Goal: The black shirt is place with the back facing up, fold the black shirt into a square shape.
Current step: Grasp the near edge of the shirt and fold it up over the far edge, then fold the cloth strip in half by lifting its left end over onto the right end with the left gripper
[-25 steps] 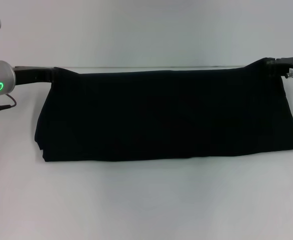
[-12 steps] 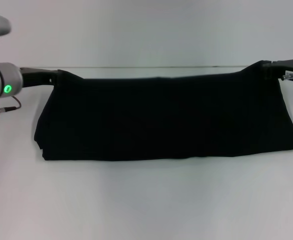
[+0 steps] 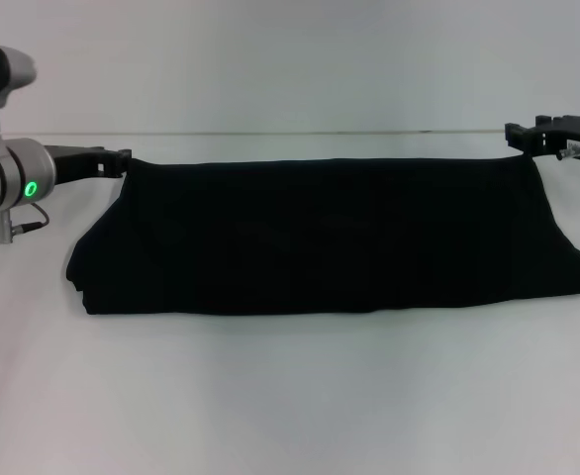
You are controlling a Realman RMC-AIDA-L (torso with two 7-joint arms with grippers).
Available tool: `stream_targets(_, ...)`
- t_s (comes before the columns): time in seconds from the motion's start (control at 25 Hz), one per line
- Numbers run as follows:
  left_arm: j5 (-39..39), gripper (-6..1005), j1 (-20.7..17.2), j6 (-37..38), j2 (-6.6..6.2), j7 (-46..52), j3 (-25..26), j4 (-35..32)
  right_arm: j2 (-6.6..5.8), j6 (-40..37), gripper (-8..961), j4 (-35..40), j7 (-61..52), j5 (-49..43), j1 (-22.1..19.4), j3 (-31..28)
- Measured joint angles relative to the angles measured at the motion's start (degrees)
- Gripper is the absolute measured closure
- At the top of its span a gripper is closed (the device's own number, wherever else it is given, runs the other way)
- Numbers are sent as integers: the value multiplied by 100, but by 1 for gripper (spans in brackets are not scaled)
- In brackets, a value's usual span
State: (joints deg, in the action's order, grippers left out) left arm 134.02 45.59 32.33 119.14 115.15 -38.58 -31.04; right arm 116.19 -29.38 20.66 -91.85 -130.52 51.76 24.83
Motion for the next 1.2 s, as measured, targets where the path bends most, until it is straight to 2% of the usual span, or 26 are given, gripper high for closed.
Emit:
stream_targets(0.12,15,675,-57,107,-38,367,12,-85,-35,-247,613,109,-196,3,-54,-5)
stream_targets(0.2,32,616,-140,461,-81,671,12,-242,-63,-644,560,279,-411,5,-165,0)
stream_targets(0.32,6,529,-389,1380,-115,1024,12,-728,-108,-1470,426,627,-776,7,-391,-10)
stream_targets(0.48,-58,344,-852,2944,-118,1424,40,-1542,-147,-2782,255,1198,-1291,51,-830,-23)
stream_targets(0.6,-152,224,-1137,3661,-119,1451,98,-1863,-159,-3452,131,1417,-1418,256,-1139,-29)
stream_targets(0.76,-191,75,-1406,3985,-117,1440,246,-2027,-216,-3966,135,1492,-1423,650,-1492,-31)
stream_targets(1.0,-126,65,-1641,4146,-105,1481,687,-2005,-323,-4261,136,1456,-1454,818,-1716,-19)
stream_targets(1.2,-47,65,-1702,4265,-122,1520,770,-1948,-353,-4362,136,1431,-1561,785,-1718,28)
